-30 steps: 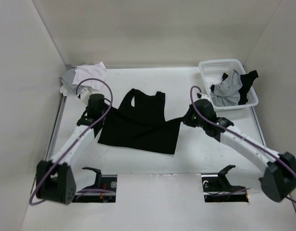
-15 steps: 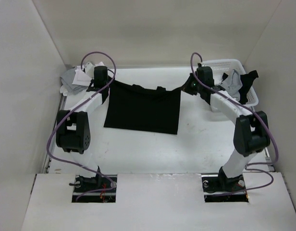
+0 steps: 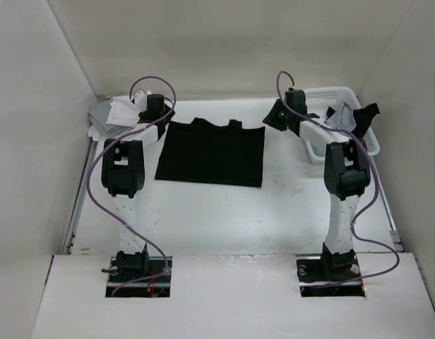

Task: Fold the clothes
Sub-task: Fold the tank top

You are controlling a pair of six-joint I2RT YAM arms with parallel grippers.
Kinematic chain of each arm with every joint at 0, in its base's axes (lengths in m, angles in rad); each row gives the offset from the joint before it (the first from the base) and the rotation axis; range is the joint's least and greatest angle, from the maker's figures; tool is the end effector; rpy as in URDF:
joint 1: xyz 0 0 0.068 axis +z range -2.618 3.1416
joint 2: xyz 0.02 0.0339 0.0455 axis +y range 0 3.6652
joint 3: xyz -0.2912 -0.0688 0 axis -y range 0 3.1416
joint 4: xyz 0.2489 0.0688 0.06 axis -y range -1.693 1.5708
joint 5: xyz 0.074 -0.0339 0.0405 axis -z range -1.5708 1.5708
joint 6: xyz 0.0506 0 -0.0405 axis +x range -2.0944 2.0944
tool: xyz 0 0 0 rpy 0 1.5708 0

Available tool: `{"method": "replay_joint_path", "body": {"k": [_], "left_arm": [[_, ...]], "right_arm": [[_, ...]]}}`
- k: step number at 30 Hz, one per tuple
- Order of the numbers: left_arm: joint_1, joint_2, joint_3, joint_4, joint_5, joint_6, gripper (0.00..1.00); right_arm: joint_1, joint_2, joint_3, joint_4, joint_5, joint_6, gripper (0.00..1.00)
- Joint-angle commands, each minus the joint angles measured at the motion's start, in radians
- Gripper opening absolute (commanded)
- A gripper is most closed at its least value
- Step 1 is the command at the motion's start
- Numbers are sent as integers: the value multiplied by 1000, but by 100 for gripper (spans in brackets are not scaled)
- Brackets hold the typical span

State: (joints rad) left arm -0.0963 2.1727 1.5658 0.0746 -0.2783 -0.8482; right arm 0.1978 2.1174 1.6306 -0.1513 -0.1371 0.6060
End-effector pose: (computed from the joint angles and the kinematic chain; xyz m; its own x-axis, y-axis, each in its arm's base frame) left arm 0.5281 -0.0371 0.1986 -0.2267 -0.7027 -0.6744 -0.4736 0.6846 -0.5541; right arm 0.5076 0.1088 0.2249 -0.6522 0.4447 -0.6138 0.0842 0.8473 0.5244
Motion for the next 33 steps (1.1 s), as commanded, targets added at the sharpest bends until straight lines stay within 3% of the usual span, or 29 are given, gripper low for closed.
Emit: {"method": "replay_joint_path", "body": {"k": [1, 3, 6, 7, 10, 12, 13, 17, 22, 27, 33], "left_arm": [[2, -147, -48, 72, -33, 57, 51], [-7, -273, -200, 114, -88, 54, 55], [-62, -488, -497, 194, -137, 23, 52], [-81, -545, -588, 211, -150, 23, 50], [-89, -709, -855, 232, -141, -52, 42], [-58, -818, -999, 232, -78, -78, 39], [-40, -873, -1059, 232, -43, -78, 39], [31, -985, -1208, 221, 69, -103, 42], [122, -936, -1244, 306, 200, -106, 51], [123, -832, -1244, 407, 251, -144, 50], [122, -731, -1218, 470, 266, -172, 40]], "right_arm": [[22, -100, -21, 53, 69, -25, 41], [51, -198, -119, 70, 126, -28, 46], [116, -350, -309, 122, 198, -29, 49], [131, -387, -363, 134, 215, -23, 45], [195, -499, -585, 182, 231, 21, 2], [241, -556, -728, 220, 208, 66, 0], [264, -586, -800, 255, 211, 78, 0], [326, -697, -1012, 347, 252, 155, 29], [343, -746, -1101, 368, 260, 182, 46], [312, -691, -1085, 386, 228, 181, 43], [289, -649, -1028, 346, 208, 164, 45]]}}
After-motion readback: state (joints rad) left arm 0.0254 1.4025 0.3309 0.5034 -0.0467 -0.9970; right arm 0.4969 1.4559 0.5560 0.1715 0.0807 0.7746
